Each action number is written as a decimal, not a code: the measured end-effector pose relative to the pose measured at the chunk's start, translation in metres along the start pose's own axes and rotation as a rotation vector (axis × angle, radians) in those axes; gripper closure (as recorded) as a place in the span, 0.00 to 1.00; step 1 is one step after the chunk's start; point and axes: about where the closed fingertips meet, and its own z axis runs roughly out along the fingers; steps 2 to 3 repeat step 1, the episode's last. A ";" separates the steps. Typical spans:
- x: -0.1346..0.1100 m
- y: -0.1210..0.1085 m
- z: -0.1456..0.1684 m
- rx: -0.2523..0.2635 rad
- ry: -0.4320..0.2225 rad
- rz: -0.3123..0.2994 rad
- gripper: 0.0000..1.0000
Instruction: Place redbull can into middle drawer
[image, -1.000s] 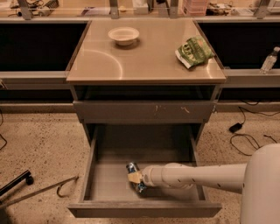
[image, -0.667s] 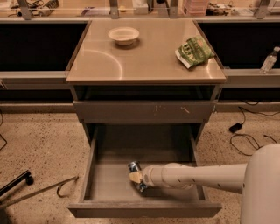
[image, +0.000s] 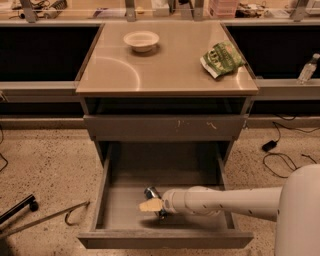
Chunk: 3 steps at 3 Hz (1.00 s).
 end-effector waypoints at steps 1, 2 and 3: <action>0.000 0.000 0.000 0.000 0.000 0.000 0.00; 0.000 0.000 0.000 0.000 0.000 0.000 0.00; 0.000 0.000 0.000 0.000 0.000 0.000 0.00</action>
Offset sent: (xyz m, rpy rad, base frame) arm 0.0000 0.0000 0.0000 0.0000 0.0000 0.0000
